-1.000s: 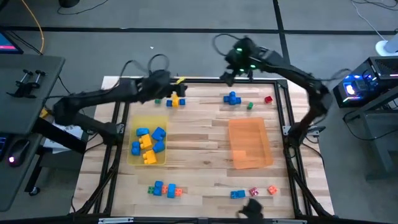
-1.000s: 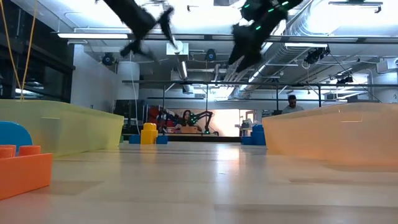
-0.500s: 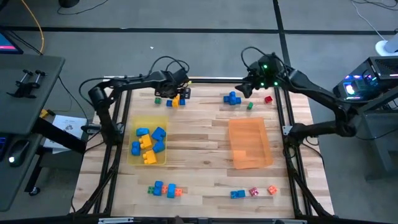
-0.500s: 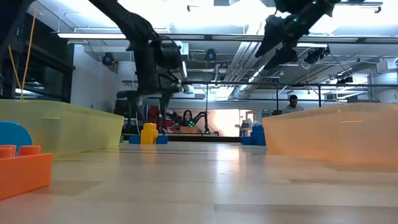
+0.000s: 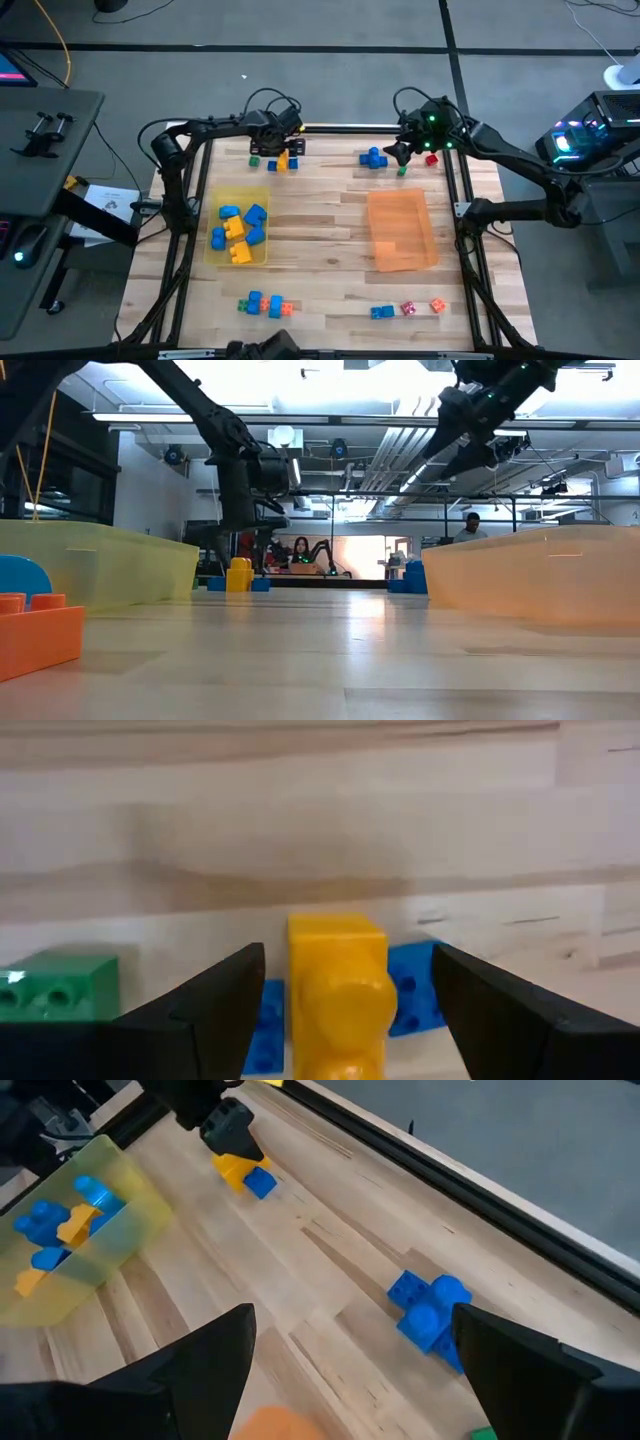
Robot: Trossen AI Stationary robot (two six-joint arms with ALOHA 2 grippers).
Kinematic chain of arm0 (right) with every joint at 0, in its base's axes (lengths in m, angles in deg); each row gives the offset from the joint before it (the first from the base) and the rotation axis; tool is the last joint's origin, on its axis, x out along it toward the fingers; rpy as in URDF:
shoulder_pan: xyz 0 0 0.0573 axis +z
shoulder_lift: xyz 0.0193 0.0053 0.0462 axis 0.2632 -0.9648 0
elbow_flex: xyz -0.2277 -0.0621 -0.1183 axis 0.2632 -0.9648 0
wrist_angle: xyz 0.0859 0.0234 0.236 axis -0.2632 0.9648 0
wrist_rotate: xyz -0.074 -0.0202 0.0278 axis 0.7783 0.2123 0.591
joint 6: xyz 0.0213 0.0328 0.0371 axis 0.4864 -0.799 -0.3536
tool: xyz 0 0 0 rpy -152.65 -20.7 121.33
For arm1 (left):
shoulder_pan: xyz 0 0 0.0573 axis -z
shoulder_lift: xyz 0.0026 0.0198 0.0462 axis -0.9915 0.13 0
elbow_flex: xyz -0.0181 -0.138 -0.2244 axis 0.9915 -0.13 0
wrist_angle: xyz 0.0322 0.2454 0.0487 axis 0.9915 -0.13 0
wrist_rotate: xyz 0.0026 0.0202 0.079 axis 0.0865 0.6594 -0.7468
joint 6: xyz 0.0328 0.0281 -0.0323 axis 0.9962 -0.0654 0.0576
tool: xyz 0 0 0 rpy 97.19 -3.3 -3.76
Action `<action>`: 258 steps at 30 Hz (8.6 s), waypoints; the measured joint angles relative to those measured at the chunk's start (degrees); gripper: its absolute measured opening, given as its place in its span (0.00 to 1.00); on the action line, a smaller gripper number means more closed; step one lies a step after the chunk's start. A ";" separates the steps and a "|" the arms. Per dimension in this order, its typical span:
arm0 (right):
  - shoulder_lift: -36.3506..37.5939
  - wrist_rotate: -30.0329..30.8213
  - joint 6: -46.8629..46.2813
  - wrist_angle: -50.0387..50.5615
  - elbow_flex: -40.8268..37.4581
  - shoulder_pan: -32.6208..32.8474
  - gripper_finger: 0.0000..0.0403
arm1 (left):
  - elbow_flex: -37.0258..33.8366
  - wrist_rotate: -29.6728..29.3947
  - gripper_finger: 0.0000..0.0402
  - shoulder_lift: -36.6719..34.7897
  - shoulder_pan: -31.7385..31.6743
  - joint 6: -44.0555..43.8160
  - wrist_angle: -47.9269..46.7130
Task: Sort blocks by size
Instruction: Put the large yellow game piece into the yellow bin, then put the large blue game piece into the yellow bin
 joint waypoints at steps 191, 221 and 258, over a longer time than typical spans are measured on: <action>-3.93 14.62 -22.90 -12.04 -21.73 31.96 0.71 | -8.33 8.23 0.75 -11.53 76.38 -77.77 -3.69; -3.96 15.14 -22.01 -12.37 -21.66 31.96 0.71 | -9.84 8.15 0.74 -11.67 77.03 -77.70 -6.15; -3.98 17.87 -22.41 -13.33 -21.64 31.76 0.71 | -9.84 6.84 0.02 -13.15 75.84 -73.04 -12.74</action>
